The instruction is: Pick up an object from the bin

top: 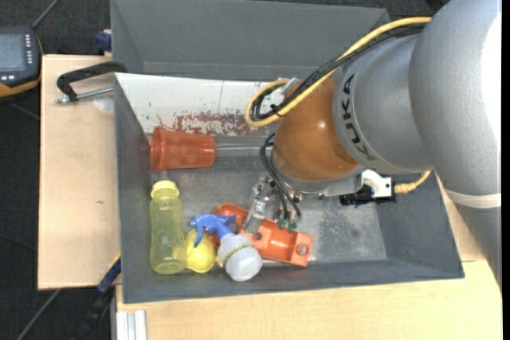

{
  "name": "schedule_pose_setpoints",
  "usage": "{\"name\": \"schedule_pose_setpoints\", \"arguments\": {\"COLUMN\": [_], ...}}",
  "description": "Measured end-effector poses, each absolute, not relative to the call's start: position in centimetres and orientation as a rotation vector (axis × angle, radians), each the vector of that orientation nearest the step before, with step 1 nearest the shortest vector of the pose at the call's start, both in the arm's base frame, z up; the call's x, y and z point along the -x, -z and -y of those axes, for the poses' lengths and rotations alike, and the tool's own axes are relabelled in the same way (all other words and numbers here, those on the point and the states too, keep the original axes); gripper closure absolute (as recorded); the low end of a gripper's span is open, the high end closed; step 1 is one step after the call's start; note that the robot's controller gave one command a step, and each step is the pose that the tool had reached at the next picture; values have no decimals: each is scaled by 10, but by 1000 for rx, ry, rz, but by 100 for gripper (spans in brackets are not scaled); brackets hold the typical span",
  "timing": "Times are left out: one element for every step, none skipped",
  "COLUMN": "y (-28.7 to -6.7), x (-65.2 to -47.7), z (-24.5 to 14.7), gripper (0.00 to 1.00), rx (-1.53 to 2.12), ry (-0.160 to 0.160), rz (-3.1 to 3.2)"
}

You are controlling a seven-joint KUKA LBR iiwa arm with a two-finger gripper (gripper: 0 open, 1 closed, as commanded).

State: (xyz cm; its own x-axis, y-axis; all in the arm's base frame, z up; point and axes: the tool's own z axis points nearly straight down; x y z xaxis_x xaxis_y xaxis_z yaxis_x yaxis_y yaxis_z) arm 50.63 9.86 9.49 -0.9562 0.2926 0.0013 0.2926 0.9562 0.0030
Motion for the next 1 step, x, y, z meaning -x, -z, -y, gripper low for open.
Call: {"name": "schedule_pose_setpoints", "arguments": {"y": [-109], "x": [-509], "z": [-99], "gripper": [100], "rx": [465], "ry": [11], "rz": [3117]}}
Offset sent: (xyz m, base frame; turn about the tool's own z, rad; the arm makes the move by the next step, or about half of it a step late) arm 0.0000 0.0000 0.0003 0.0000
